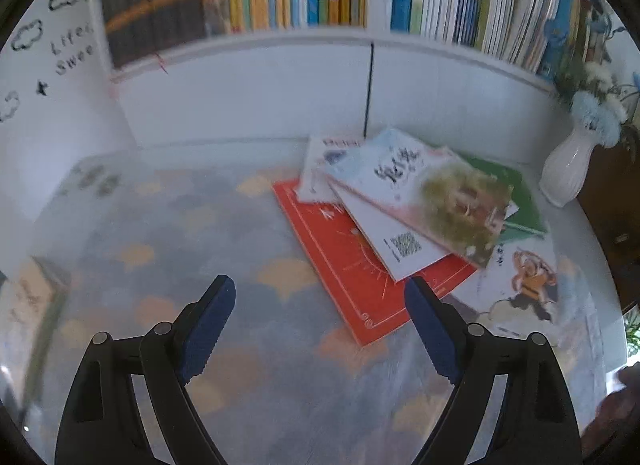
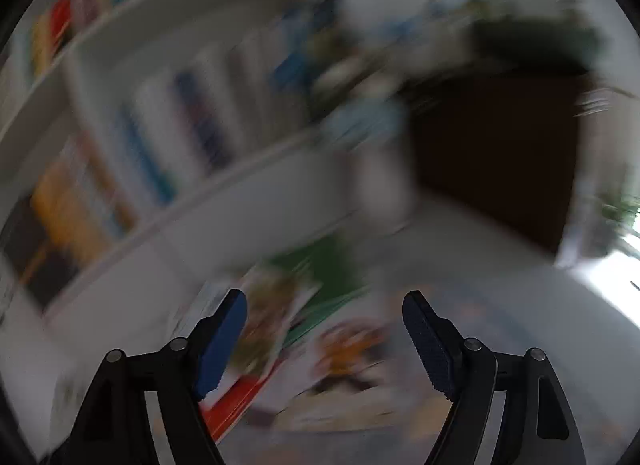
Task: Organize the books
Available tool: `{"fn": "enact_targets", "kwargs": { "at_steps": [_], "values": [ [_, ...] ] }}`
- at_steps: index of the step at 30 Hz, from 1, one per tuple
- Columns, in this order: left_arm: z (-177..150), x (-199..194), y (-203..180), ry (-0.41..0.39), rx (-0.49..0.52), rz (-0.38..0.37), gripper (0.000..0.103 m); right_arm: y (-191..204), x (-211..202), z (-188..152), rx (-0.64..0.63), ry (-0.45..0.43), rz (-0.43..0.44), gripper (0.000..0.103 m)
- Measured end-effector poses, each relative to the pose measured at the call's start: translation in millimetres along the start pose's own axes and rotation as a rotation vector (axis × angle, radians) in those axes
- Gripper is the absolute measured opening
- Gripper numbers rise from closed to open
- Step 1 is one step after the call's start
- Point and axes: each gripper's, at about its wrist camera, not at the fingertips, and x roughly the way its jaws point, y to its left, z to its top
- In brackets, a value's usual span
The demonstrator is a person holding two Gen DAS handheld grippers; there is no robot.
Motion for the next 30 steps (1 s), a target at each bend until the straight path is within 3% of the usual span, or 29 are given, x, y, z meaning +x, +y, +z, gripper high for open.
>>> {"fn": "enact_targets", "kwargs": {
  "at_steps": [2,6,11,15,19,21,22,24,25,27,30],
  "values": [
    [0,21,3,-0.015,-0.032,-0.012,0.085,19,27,-21,-0.073,0.041,0.038,0.072],
    [9,51,10,-0.043,-0.112,-0.056,0.085,26,56,-47,-0.070,0.065,0.051,0.071],
    [42,63,-3,-0.076,-0.037,-0.092,0.085,11,78,-46,0.028,0.102,0.075,0.071],
    [49,82,-2,-0.059,-0.100,-0.158,0.085,11,94,-50,0.017,0.126,0.080,0.069],
    [32,114,-12,0.095,-0.117,-0.261,0.083,10,108,-63,0.033,0.180,0.121,0.057],
    [23,107,-26,0.049,-0.028,-0.216,0.081,14,107,-65,0.007,0.169,0.112,0.046],
    [22,105,-28,0.037,-0.015,-0.210,0.081,15,107,-65,0.000,0.166,0.103,0.036],
    [19,108,-32,0.065,-0.021,-0.237,0.081,17,104,-65,-0.024,0.150,0.087,0.029],
    [18,109,-32,0.068,-0.022,-0.240,0.081,22,103,-65,-0.056,0.145,0.091,0.018],
    [17,106,-33,0.056,-0.008,-0.237,0.081,26,101,-65,-0.088,0.141,0.082,0.013],
    [18,106,-34,0.064,-0.007,-0.269,0.081,15,101,-65,-0.035,0.166,0.152,0.012]
  ]
}}
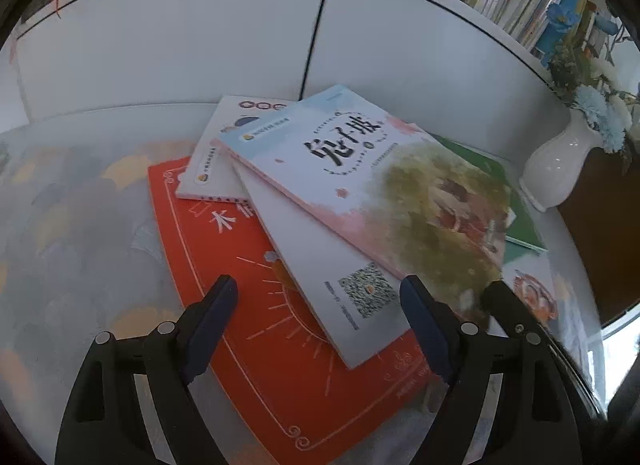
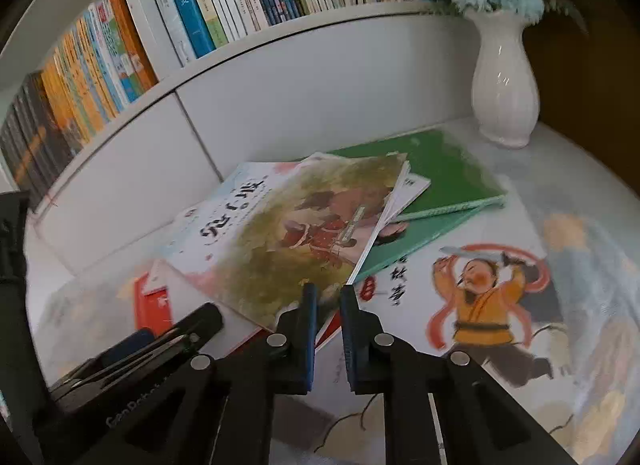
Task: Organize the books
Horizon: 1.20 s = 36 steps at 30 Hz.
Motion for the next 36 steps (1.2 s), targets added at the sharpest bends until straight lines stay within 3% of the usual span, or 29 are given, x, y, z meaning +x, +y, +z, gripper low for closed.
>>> {"fn": "enact_targets", "kwargs": {
  "at_steps": [4,6,7,9,13,15,17,19,20,24,26,28,31,36],
  "values": [
    [1,-15,-10,-0.094,0.052,-0.012,0.081,-23,6,5,0.128,0.031,0.088,0.015],
    [3,-26,-16,-0.173,0.072,-0.021,0.083,-31,9,5,0.178,0.039,0.094,0.023],
    [3,-28,-17,-0.194,0.081,-0.020,0.083,-31,12,4,0.191,0.046,0.105,0.032],
    [4,-29,-17,-0.220,0.091,-0.014,0.083,-31,12,2,0.196,0.039,0.114,0.034],
    [8,-11,2,-0.128,0.017,-0.056,0.084,-30,17,4,0.189,0.041,0.154,0.035],
    [5,-2,9,-0.071,0.030,-0.022,0.083,-31,18,6,0.203,0.017,0.191,0.038],
    [-2,2,10,-0.044,0.071,-0.012,0.084,-37,17,9,0.286,-0.034,0.288,0.060],
    [-4,-1,5,-0.046,0.099,-0.011,0.083,-41,20,15,0.363,-0.067,0.351,0.073],
    [-4,-2,4,-0.047,0.099,-0.014,0.083,-41,23,18,0.350,-0.064,0.340,0.073],
    [5,-6,6,-0.065,-0.006,-0.088,0.083,-36,28,17,0.257,-0.013,0.281,0.054],
    [10,-8,8,-0.079,-0.068,-0.135,0.083,-37,32,15,0.263,0.025,0.300,0.032],
    [10,-7,4,-0.084,-0.063,-0.128,0.084,-33,34,12,0.186,0.070,0.285,0.014],
    [4,3,4,-0.036,-0.080,-0.167,0.084,-15,32,10,0.087,0.130,0.316,0.011],
    [1,2,10,0.018,-0.086,-0.217,0.077,-13,35,2,0.173,0.176,0.393,0.009]
  ]
}}
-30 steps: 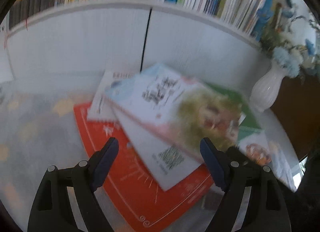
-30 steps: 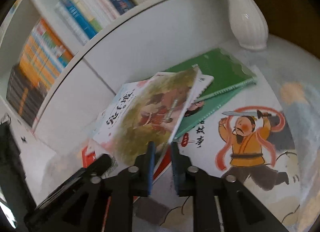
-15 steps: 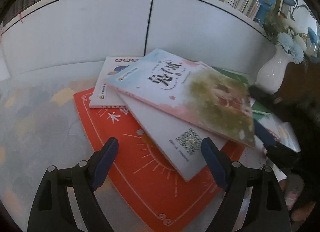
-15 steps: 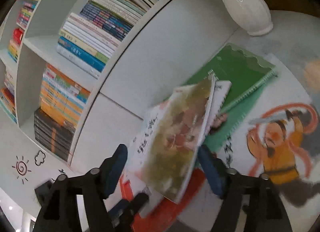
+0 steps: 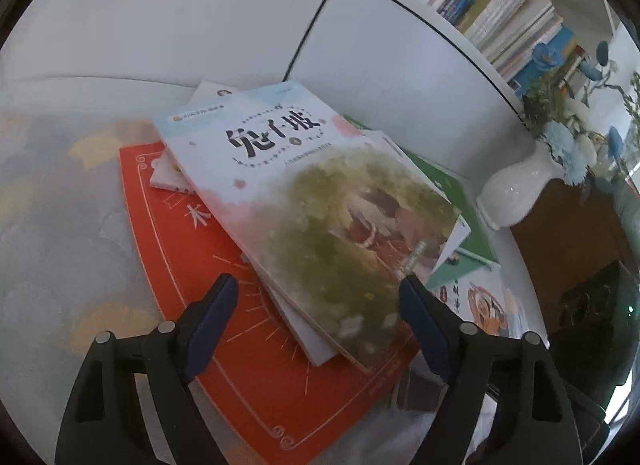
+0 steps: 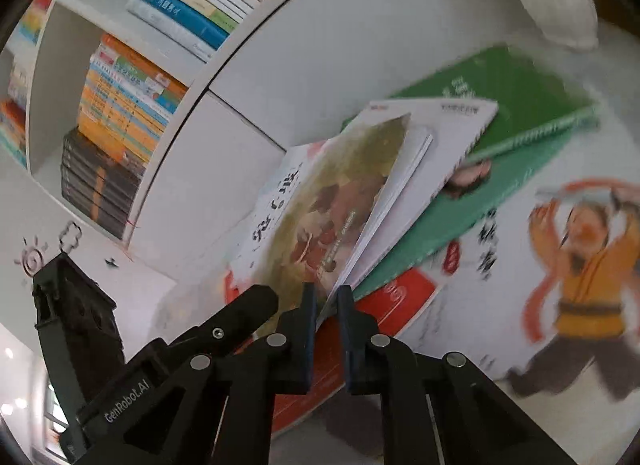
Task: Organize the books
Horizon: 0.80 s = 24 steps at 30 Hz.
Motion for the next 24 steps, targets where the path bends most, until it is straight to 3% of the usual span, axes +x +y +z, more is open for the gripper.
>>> {"fn": "enact_targets", "kwargs": {
  "at_steps": [10,13,17,21,24],
  "values": [
    [-2,-17,12,0.107,-0.014,-0.105,0.064,18,0,-22,0.062,0.033,0.045,0.008],
    [-8,-24,13,0.126,-0.032,-0.145,0.054,26,-7,-28,0.040,0.032,0.020,0.008],
    [-21,-40,-2,0.114,0.034,-0.181,0.006,37,-13,-41,0.003,0.048,-0.016,0.000],
    [-28,-47,-16,0.108,0.111,-0.137,0.006,32,-19,-54,0.047,0.048,-0.006,0.000],
    [-31,-47,-10,0.130,0.101,-0.106,0.010,38,-34,-56,-0.036,-0.014,-0.045,0.000]
  ]
}}
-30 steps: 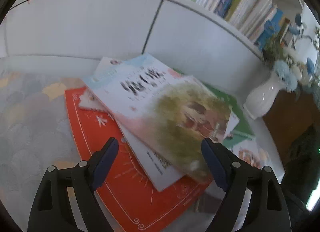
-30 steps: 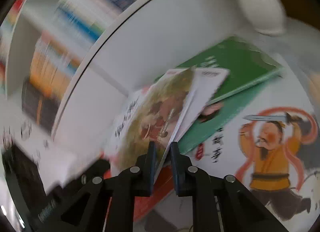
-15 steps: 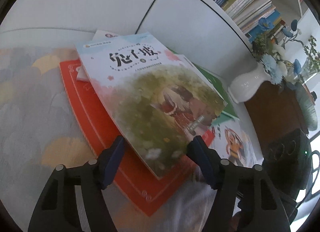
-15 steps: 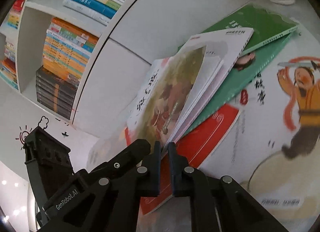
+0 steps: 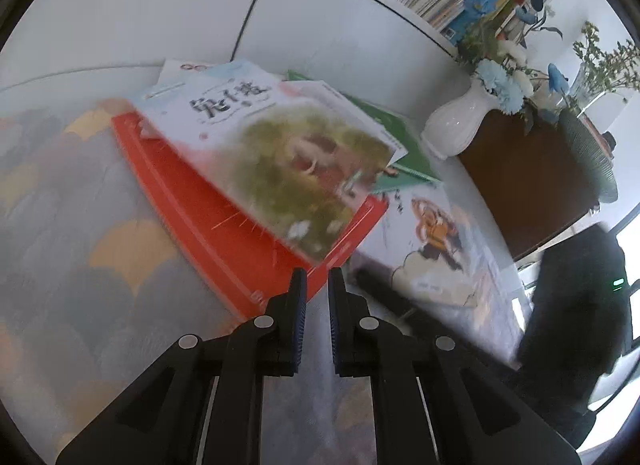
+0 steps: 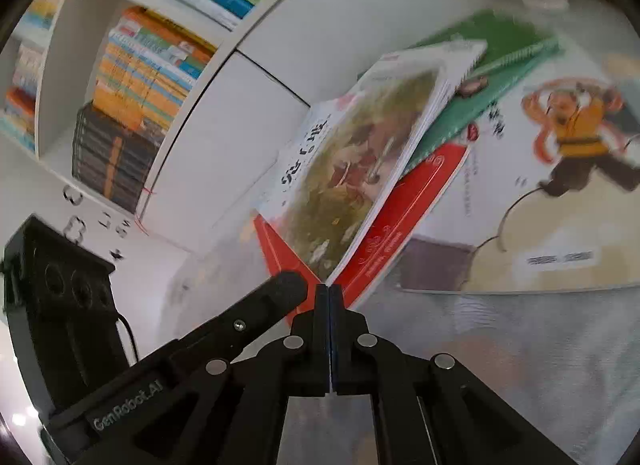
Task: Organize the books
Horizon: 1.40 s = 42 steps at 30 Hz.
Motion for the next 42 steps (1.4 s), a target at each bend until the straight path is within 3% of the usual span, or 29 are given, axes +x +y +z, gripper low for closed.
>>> {"fn": "enact_targets", "kwargs": {
  "at_steps": [3,4,5,6,7,9,11,13,17,21,23,29,34,36,38,40,41,42],
  "values": [
    [-3,-3,21,0.017,-0.101,0.039,0.019,5,-21,12,-0.099,-0.099,-0.151,0.007],
    [-2,-4,22,0.009,-0.119,0.034,0.030,5,-24,17,-0.114,-0.112,-0.172,0.022],
    [2,-7,23,-0.027,-0.146,0.024,0.045,5,-27,22,-0.129,-0.130,-0.191,0.054],
    [5,-10,21,-0.067,-0.166,0.027,0.058,5,-33,30,-0.149,-0.189,-0.222,0.069],
    [7,-11,19,-0.103,-0.181,0.032,0.082,6,-36,35,-0.166,-0.237,-0.234,0.084],
    [10,-13,14,-0.201,-0.211,0.031,0.086,5,-41,46,-0.208,-0.332,-0.251,0.085],
    [13,-8,12,-0.232,-0.229,0.055,0.086,-3,-38,60,-0.228,-0.401,-0.250,0.086],
    [15,3,13,-0.246,-0.243,0.091,0.086,-9,-33,70,-0.215,-0.430,-0.195,0.089],
    [17,21,17,-0.218,-0.238,0.118,0.086,-22,-10,89,-0.213,-0.365,-0.053,0.091],
    [22,25,12,-0.208,-0.220,0.159,0.086,-25,15,104,-0.270,-0.316,-0.081,0.091],
    [23,27,12,-0.219,-0.224,0.163,0.086,-37,21,113,-0.209,-0.310,-0.036,0.091],
    [22,30,13,-0.230,-0.230,0.168,0.086,-69,35,119,-0.030,-0.257,-0.016,0.091],
    [21,33,10,-0.224,-0.193,0.174,0.081,-47,51,113,-0.153,-0.164,-0.012,0.088],
    [20,33,7,-0.210,-0.168,0.184,0.074,-39,56,108,-0.188,-0.128,-0.034,0.068],
    [19,34,5,-0.191,-0.141,0.199,0.055,-36,62,105,-0.195,-0.099,-0.043,0.033],
    [19,36,4,-0.164,-0.121,0.178,0.035,-29,67,100,-0.222,-0.068,-0.056,0.015],
    [19,36,4,-0.157,-0.114,0.180,0.031,-25,68,96,-0.240,-0.054,-0.055,0.003],
    [17,35,3,-0.158,-0.093,0.185,0.029,-17,71,92,-0.271,-0.032,-0.051,0.002]
  ]
}}
